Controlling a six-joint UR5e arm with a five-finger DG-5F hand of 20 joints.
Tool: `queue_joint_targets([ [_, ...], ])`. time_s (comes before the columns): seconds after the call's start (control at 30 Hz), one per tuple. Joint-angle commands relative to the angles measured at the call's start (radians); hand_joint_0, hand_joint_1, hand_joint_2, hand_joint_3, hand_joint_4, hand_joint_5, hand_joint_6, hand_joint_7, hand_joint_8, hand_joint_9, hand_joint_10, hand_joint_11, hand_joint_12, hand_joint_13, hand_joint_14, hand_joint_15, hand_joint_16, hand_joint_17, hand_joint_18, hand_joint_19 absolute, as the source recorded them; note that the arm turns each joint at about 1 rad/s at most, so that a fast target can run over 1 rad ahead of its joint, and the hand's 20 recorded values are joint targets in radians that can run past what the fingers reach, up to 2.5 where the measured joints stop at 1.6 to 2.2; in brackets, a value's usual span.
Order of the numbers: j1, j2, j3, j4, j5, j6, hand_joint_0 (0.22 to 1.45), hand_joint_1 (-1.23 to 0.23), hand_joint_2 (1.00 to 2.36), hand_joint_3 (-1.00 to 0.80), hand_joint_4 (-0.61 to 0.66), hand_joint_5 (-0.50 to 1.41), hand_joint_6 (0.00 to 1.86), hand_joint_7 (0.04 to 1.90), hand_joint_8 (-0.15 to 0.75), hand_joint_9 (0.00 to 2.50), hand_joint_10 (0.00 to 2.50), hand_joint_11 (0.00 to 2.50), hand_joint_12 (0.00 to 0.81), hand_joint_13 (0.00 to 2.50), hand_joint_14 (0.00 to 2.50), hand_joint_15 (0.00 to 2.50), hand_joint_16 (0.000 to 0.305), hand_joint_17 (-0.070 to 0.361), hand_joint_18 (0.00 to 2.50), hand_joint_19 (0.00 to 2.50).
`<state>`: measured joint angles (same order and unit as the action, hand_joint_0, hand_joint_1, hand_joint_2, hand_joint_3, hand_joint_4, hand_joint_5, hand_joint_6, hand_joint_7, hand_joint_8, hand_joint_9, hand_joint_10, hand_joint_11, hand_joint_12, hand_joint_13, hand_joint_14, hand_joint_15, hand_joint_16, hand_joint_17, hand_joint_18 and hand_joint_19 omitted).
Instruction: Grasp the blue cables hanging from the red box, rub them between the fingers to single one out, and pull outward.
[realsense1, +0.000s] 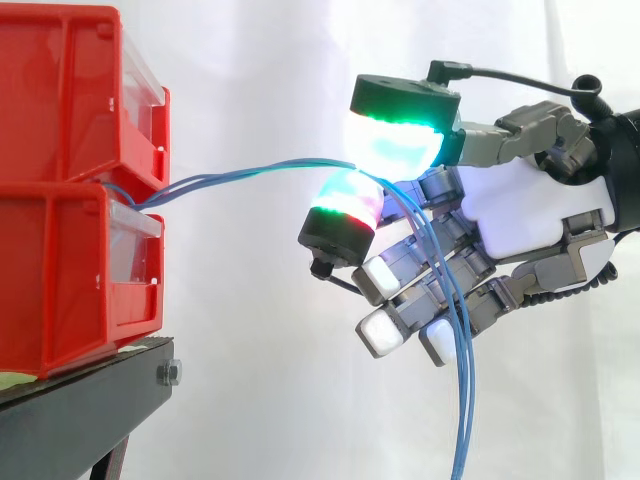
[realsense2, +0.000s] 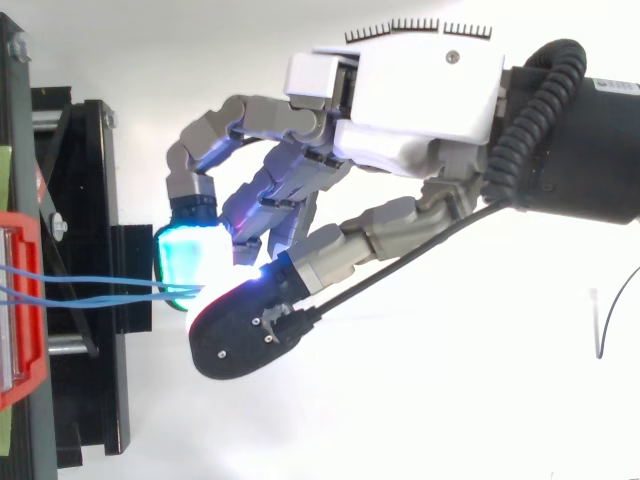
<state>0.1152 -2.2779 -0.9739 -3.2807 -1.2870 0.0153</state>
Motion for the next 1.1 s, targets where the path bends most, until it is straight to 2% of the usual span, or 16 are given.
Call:
queue_joint_targets([
  [0.0,0.0,0.0,0.001,-0.001,0.0,0.0,0.58,-0.83,1.0,-0.5,0.05,-0.21,0.88,1.05,0.323,0.8,0.02,0.84,0.4,0.8,0.02,0.56,0.058,0.13,0.79,0.64],
  [0.17,0.001,0.001,0.0,-0.001,0.0,0.0,0.52,-0.81,1.0,-0.5,0.08,-0.21,0.88,1.01,0.337,0.81,0.02,0.84,0.415,0.82,0.02,0.56,0.061,0.136,0.82,0.64],
  [0.53,0.001,0.0,0.0,0.001,0.0,0.0,0.46,-0.76,1.0,-0.5,0.14,-0.18,0.87,1.05,0.364,0.87,0.02,0.84,0.443,0.86,0.02,0.57,0.065,0.146,0.88,0.64],
  [0.8,0.001,0.0,0.001,0.001,0.0,0.0,0.53,-0.79,1.0,-0.5,0.13,-0.18,0.86,1.13,0.345,0.86,0.02,0.83,0.42,0.84,0.02,0.57,0.059,0.133,0.84,0.67],
  [1.07,0.001,0.001,0.001,-0.001,0.0,0.0,0.51,-0.83,1.0,-0.5,0.13,-0.18,0.87,1.1,0.352,0.86,0.02,0.84,0.423,0.84,0.02,0.57,0.061,0.136,0.85,0.66],
])
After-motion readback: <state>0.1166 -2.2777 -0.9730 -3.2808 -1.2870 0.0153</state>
